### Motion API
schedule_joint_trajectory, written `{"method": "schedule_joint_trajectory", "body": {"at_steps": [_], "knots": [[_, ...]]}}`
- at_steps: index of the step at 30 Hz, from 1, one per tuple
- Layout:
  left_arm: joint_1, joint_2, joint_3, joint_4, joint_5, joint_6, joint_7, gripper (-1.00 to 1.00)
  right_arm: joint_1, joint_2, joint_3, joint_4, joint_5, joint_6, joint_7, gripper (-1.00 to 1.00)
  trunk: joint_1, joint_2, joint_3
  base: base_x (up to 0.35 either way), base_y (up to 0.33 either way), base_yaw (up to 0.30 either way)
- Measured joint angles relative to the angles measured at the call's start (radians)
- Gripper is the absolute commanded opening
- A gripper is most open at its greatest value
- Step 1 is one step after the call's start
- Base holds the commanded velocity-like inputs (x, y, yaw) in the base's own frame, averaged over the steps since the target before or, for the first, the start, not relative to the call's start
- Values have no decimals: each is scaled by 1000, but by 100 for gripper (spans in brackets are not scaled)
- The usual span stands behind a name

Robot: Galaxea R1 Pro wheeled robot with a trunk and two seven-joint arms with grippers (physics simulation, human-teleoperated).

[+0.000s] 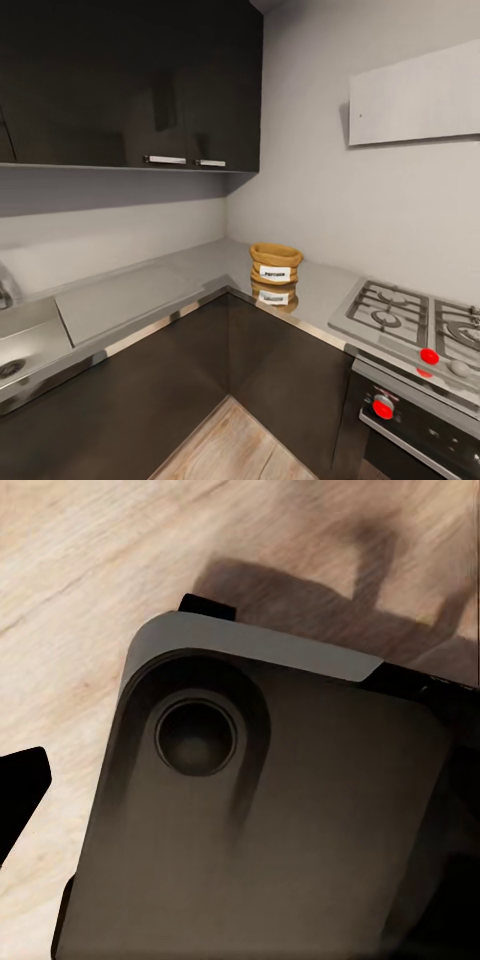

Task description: In the kitchen, take the popcorn bag from the countertop, put it into the microwave, and heat it until the popcorn is cooked so the cooked popcorn ends up inside the bag.

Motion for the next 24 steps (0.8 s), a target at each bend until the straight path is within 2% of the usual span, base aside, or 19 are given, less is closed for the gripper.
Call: {"method": "schedule_joint_trajectory", "body": {"at_steps": [11, 24], "knots": [[0, 0, 6, 0, 6, -1, 1, 100, 0, -1, 0, 0, 0, 0, 0, 100, 0, 0, 3, 3, 0, -228], [0, -2, 13, 1, 14, -2, 11, 100, 0, -6, 1, -1, 3, 3, 0, 100, 0, 0, 3, 0, 0, -17]]}}
